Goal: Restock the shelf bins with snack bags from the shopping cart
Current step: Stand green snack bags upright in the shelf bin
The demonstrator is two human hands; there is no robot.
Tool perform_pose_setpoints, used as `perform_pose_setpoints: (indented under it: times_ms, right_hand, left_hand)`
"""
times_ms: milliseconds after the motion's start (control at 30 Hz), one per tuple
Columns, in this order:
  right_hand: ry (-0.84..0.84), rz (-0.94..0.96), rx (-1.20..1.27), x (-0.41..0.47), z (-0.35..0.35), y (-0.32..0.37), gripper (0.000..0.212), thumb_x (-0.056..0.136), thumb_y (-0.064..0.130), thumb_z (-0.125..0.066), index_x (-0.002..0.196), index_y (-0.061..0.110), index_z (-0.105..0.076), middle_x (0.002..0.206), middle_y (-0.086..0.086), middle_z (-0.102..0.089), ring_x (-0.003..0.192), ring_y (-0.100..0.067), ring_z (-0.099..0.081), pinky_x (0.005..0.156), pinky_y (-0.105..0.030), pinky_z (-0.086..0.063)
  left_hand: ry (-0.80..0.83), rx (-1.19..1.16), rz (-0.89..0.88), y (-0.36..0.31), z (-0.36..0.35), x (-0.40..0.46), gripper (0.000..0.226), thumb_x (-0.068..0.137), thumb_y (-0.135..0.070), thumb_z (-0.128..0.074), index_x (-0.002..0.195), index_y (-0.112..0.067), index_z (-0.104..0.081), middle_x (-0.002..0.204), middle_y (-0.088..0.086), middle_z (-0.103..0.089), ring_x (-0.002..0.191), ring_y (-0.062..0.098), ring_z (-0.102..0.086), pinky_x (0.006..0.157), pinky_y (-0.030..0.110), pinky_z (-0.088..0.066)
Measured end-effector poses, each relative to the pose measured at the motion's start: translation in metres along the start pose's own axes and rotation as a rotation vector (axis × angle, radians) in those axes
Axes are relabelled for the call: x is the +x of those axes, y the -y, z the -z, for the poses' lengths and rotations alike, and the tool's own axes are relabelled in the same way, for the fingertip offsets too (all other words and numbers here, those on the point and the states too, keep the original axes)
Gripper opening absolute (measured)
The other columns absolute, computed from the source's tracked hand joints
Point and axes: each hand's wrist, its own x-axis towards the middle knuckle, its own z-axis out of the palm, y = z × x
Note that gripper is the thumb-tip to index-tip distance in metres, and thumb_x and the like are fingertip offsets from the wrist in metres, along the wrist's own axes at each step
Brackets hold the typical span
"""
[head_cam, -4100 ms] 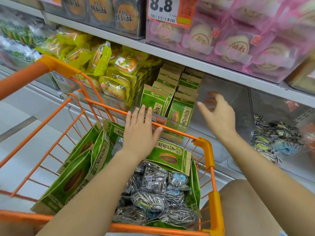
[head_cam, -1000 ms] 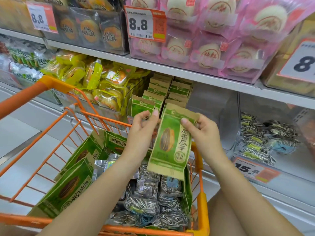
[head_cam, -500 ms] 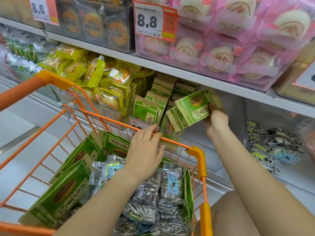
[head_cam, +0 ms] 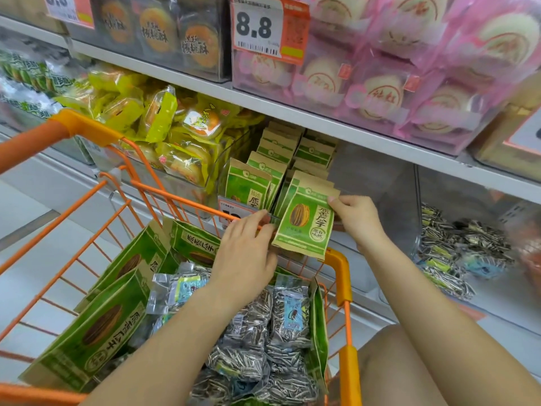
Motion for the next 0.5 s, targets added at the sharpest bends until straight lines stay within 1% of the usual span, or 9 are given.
perform_pose_setpoints:
  times_ms: [33, 100, 167, 200, 233, 300, 367, 433, 500]
  right_hand:
    - [-0.020, 0.016, -0.045, -0.002, 0.003, -0.001, 0.040, 0.097, 0.025, -0.053, 0.085, -0.011, -0.067, 0.079, -0.017, -0.071, 0.062, -0.015, -0.062, 0.057, -0.017, -0.051]
    - [-0.067, 0.032, -0.027, -0.002, 0.010, -0.002, 0.041, 0.098, 0.026, -0.051, 0.080, -0.007, -0.066, 0.078, -0.016, -0.070, 0.060, -0.016, -0.064, 0.062, -0.025, -0.056]
    - [-0.155, 0.051, 0.105, -0.002, 0.019, -0.001, 0.040, 0.094, 0.034, -0.049, 0.071, 0.003, -0.061, 0.077, -0.021, -0.067, 0.068, -0.031, -0.066, 0.070, -0.041, -0.057]
    - [-0.182, 0.057, 0.150, -0.001, 0.022, -0.001, 0.039, 0.091, 0.039, -0.048, 0.070, 0.008, -0.059, 0.078, -0.024, -0.067, 0.074, -0.037, -0.065, 0.074, -0.050, -0.055]
    - [-0.182, 0.063, 0.182, -0.004, 0.025, 0.000, 0.038, 0.091, 0.040, -0.048, 0.070, 0.010, -0.059, 0.080, -0.024, -0.067, 0.076, -0.036, -0.065, 0.076, -0.053, -0.052]
    - [-0.103, 0.110, 0.266, -0.023, 0.024, 0.011, 0.031, 0.097, 0.033, -0.049, 0.078, 0.014, -0.065, 0.082, -0.014, -0.070, 0.079, -0.026, -0.064, 0.077, -0.045, -0.050]
    - [0.040, 0.161, 0.340, -0.045, 0.014, 0.021, 0.027, 0.101, 0.024, -0.047, 0.086, 0.016, -0.069, 0.086, -0.009, -0.073, 0.080, -0.023, -0.067, 0.077, -0.041, -0.052]
    - [0.140, 0.202, 0.325, -0.059, 0.002, 0.030, 0.028, 0.100, 0.024, -0.047, 0.088, 0.014, -0.069, 0.086, -0.011, -0.073, 0.080, -0.025, -0.069, 0.076, -0.043, -0.054]
    - [0.068, 0.203, 0.283, -0.056, -0.003, 0.032, 0.029, 0.099, 0.030, -0.049, 0.088, 0.013, -0.070, 0.089, -0.008, -0.073, 0.086, -0.024, -0.069, 0.079, -0.044, -0.055]
  left_hand:
    - [-0.002, -0.004, 0.000, 0.000, 0.000, 0.000, 0.041, 0.088, -0.026, -0.056, 0.129, -0.017, -0.054, 0.146, 0.003, -0.038, 0.133, 0.022, -0.035, 0.113, 0.039, -0.021]
    - [0.016, -0.028, 0.010, -0.001, 0.001, -0.001, 0.041, 0.092, -0.029, -0.052, 0.132, -0.019, -0.051, 0.148, 0.001, -0.035, 0.136, 0.020, -0.031, 0.114, 0.037, -0.019]
    - [0.026, -0.073, 0.030, -0.002, 0.003, 0.000, 0.043, 0.096, -0.035, -0.045, 0.137, -0.021, -0.044, 0.148, -0.003, -0.033, 0.138, 0.015, -0.027, 0.115, 0.036, -0.016]
    - [0.002, -0.138, 0.052, -0.004, 0.007, 0.001, 0.045, 0.097, -0.038, -0.042, 0.139, -0.022, -0.041, 0.146, -0.005, -0.037, 0.137, 0.013, -0.029, 0.116, 0.036, -0.019]
    - [-0.031, -0.264, 0.096, -0.007, 0.012, 0.002, 0.047, 0.097, -0.043, -0.039, 0.140, -0.023, -0.040, 0.142, -0.007, -0.042, 0.134, 0.011, -0.033, 0.113, 0.035, -0.026]
    - [-0.026, -0.701, 0.222, -0.017, 0.026, 0.004, 0.052, 0.094, -0.053, -0.041, 0.139, -0.026, -0.040, 0.124, -0.020, -0.055, 0.121, 0.002, -0.048, 0.098, 0.023, -0.041]
    - [0.106, -1.117, 0.322, -0.025, 0.035, 0.006, 0.047, 0.086, -0.050, -0.053, 0.129, -0.032, -0.045, 0.102, -0.024, -0.065, 0.103, -0.004, -0.060, 0.079, 0.011, -0.047]
    - [0.196, -1.219, 0.335, -0.025, 0.033, 0.008, 0.035, 0.083, -0.031, -0.067, 0.116, -0.027, -0.054, 0.100, -0.011, -0.071, 0.093, 0.006, -0.067, 0.071, 0.017, -0.053]
    - [0.162, -1.149, 0.333, -0.022, 0.033, 0.007, 0.028, 0.082, -0.022, -0.071, 0.107, -0.025, -0.059, 0.101, -0.008, -0.071, 0.090, 0.007, -0.069, 0.070, 0.022, -0.055]
